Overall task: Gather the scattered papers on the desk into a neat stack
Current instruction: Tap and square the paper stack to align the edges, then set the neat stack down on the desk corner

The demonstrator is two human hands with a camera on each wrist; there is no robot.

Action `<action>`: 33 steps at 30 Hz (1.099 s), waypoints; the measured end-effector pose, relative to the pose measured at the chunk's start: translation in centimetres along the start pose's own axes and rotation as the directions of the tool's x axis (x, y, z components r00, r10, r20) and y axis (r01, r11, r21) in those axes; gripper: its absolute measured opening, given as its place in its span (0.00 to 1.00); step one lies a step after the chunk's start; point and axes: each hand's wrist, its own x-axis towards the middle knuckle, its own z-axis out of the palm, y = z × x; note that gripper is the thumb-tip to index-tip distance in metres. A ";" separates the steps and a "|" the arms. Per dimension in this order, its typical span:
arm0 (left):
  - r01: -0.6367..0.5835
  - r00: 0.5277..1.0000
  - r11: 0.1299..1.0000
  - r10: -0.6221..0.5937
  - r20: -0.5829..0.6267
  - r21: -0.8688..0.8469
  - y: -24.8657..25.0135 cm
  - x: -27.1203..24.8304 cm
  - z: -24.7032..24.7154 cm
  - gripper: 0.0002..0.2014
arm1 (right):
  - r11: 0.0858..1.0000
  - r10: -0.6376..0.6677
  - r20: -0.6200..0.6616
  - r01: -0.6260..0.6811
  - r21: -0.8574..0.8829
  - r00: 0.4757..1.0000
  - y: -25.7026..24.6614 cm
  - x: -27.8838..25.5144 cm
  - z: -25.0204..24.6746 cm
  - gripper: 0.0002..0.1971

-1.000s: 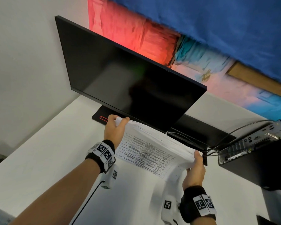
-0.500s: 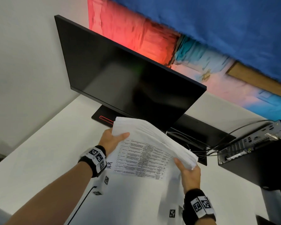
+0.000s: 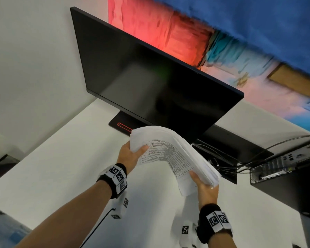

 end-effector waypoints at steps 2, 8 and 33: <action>0.020 0.999 1.000 -0.019 -0.025 0.018 -0.3 0.6 0.2 0.15 | 0.998 -0.033 0.024 0.035 -0.056 0.999 -0.4 0.5 -0.2 0.35; -0.233 0.972 0.957 0.232 0.031 0.170 4.0 1.2 -1.2 0.06 | 0.944 -0.276 0.024 0.276 -0.182 0.961 -4.1 0.1 -1.8 0.37; 0.039 0.976 0.971 -0.088 0.200 0.235 5.6 -6.3 -12.0 0.26 | 0.973 -0.229 0.426 0.187 0.138 0.875 -4.6 -9.3 9.8 0.16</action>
